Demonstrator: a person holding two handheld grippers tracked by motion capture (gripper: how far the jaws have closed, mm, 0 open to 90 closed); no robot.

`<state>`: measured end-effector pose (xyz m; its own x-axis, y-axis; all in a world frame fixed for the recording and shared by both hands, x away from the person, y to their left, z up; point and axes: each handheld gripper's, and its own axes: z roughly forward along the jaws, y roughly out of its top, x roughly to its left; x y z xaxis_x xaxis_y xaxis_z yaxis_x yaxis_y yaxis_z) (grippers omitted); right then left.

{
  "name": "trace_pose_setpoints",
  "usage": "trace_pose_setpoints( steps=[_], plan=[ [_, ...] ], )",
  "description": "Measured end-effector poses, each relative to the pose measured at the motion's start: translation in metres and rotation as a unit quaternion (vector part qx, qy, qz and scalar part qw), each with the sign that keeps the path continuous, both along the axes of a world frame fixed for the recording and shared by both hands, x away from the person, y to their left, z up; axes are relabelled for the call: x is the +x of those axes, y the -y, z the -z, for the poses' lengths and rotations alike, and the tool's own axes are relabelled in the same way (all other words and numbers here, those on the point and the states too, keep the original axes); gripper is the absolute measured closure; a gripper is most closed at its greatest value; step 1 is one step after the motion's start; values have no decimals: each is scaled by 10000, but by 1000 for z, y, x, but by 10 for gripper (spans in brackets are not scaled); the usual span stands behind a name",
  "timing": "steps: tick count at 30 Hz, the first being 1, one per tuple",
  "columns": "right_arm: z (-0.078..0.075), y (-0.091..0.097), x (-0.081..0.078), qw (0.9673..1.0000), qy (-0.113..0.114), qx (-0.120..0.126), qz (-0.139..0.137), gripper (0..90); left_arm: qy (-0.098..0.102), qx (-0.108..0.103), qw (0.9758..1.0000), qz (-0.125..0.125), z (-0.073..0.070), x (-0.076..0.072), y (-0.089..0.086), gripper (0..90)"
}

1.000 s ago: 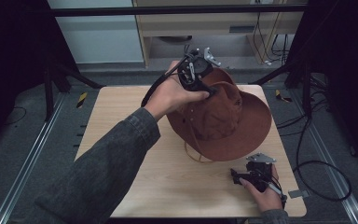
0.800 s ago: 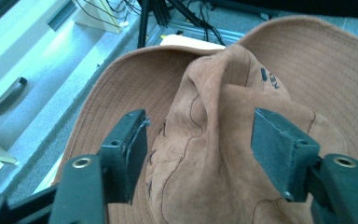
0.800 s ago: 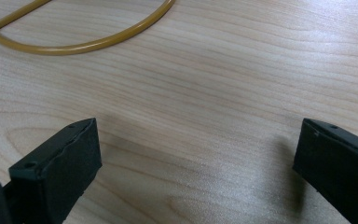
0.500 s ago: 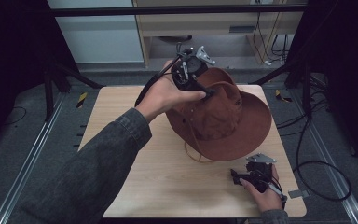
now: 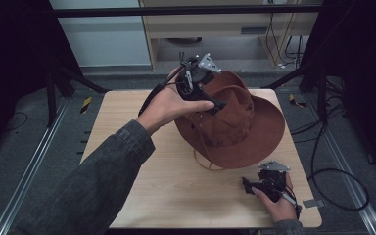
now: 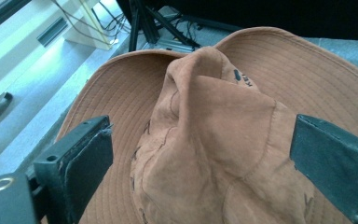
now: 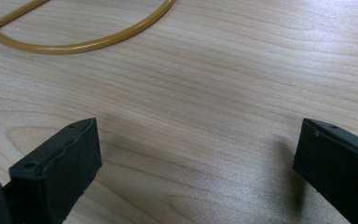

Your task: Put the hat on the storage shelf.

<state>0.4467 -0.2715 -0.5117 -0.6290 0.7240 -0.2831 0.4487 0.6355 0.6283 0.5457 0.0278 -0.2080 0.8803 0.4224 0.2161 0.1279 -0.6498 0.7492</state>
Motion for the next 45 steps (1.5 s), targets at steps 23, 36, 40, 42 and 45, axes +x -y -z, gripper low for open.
trace_pose_setpoints(
  steps=[23, 36, 40, 42, 45],
  plan=[
    [0, 0, 0, 10000, -2, -2, 8, 8, 170, -158, 9997, -8, -4, -31, -53, 36],
    [0, 0, 0, 10000, -2, -6, 7, 8, 151, -321, 9993, -130, 0, -35, -85, 32],
    [0, 0, 0, 10000, -4, -5, 6, 8, 174, -327, 9992, -167, 1, -38, -91, 32],
    [0, 0, 0, 10000, 0, -8, 8, 8, 190, -371, 9990, -146, 1, -41, -96, 32],
    [0, 0, 0, 10000, -2, -6, 8, 8, 210, -383, 9989, -167, 6, -45, -105, 32]
  ],
)
